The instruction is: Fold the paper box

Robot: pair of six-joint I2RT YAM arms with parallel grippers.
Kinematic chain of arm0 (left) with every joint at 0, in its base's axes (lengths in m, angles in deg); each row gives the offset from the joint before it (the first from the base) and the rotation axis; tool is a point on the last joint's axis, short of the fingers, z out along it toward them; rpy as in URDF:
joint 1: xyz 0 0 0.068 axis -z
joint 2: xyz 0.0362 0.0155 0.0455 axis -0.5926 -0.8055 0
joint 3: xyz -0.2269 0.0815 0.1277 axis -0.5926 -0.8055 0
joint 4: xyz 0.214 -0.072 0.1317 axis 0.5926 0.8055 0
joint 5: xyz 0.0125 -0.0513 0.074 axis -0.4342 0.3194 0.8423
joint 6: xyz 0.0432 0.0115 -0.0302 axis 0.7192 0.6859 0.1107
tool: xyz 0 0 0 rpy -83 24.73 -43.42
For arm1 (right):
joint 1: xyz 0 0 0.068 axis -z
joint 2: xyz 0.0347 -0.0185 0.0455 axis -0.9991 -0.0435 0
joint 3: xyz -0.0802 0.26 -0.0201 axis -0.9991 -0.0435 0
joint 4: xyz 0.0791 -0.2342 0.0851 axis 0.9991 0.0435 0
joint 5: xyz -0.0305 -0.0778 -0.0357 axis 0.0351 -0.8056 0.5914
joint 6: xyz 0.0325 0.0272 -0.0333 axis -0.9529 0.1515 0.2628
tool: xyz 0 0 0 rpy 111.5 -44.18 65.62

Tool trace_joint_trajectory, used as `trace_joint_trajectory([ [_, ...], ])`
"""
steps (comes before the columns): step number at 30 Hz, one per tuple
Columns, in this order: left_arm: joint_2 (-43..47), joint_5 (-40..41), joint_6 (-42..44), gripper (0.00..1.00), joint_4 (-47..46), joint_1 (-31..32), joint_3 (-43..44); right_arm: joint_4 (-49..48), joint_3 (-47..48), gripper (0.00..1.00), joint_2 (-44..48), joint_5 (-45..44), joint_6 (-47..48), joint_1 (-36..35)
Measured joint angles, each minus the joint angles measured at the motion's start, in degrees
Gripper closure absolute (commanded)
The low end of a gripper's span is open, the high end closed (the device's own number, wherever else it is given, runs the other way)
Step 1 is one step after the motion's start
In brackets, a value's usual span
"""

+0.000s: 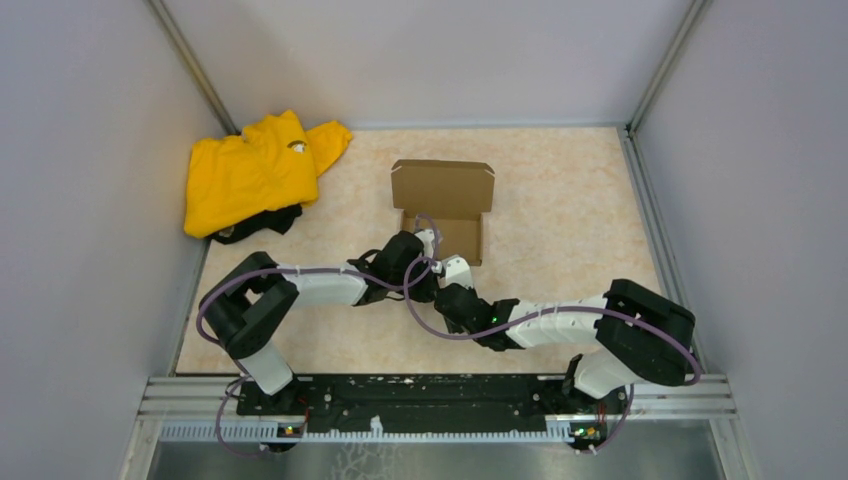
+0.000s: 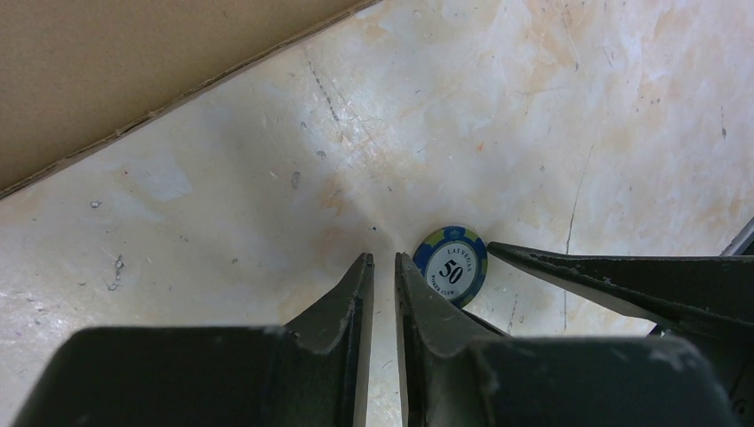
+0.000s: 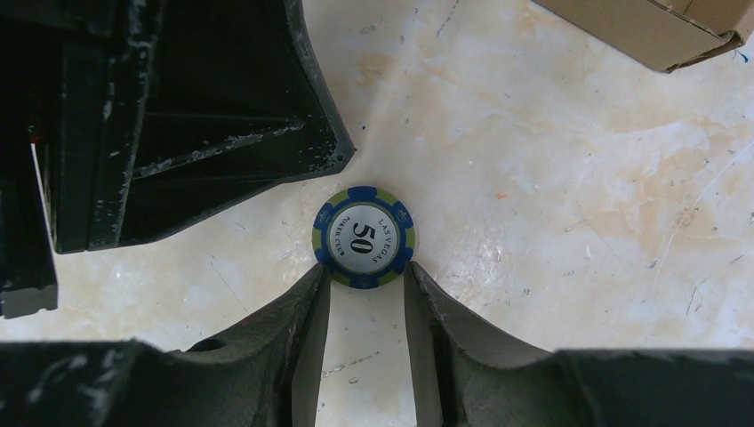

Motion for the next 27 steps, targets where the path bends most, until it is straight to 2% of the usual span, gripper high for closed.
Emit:
trace_joint_trajectory([
  [27,-0.57,-3.45,-0.63,0.76,-0.74,0.00,0.00,-2.14,0.37,0.63,-1.40,-0.52,1.09,0.07],
])
